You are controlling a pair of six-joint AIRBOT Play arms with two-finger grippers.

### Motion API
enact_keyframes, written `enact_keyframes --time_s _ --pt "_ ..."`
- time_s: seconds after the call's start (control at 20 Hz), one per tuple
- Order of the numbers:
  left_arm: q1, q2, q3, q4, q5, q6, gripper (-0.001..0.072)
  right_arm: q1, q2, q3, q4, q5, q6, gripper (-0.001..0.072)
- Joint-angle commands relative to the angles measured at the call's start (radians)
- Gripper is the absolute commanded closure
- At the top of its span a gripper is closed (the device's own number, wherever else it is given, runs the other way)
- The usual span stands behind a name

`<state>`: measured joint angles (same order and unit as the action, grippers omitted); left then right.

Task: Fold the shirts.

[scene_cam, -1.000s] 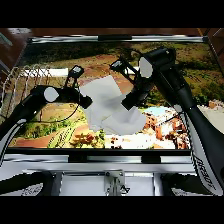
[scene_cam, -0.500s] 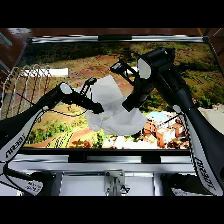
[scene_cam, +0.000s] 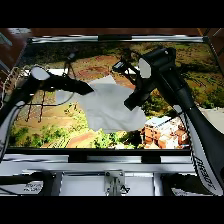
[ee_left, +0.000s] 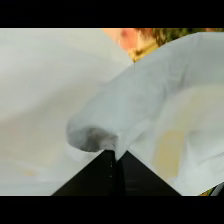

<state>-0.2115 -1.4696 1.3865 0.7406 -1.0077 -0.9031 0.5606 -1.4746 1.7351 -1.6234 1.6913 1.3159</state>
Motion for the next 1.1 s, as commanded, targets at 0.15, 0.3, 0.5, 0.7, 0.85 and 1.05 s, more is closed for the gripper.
enact_keyframes --time_s 0.15,0.3,0.5,0.7,0.85,1.05 --pt "0.059 0.346 -0.027 0.134 -0.128 -0.092 0.0660 -0.002 -0.001 0.016 0.079 -0.020 0.066 0.0620" --pt "0.058 0.453 -0.258 0.158 -0.134 -0.182 0.0660 -0.002 -0.002 0.016 0.186 -0.020 0.232 0.0620" --pt "-0.027 0.536 -0.588 0.093 0.138 -0.239 0.0660 -0.002 -0.025 -0.046 0.286 -0.011 0.383 0.0620" --pt "-0.223 0.534 -0.707 0.029 0.439 -0.239 0.0659 -0.002 -0.037 -0.200 0.284 -0.002 0.451 0.0587" --pt "-0.314 0.533 -0.708 0.029 0.609 -0.240 0.0659 -0.003 -0.035 -0.231 0.223 0.049 0.494 0.0221" --pt "-0.316 0.533 -0.708 0.029 0.708 -0.235 0.0659 -0.057 -0.010 -0.231 0.238 0.098 0.530 0.0221"
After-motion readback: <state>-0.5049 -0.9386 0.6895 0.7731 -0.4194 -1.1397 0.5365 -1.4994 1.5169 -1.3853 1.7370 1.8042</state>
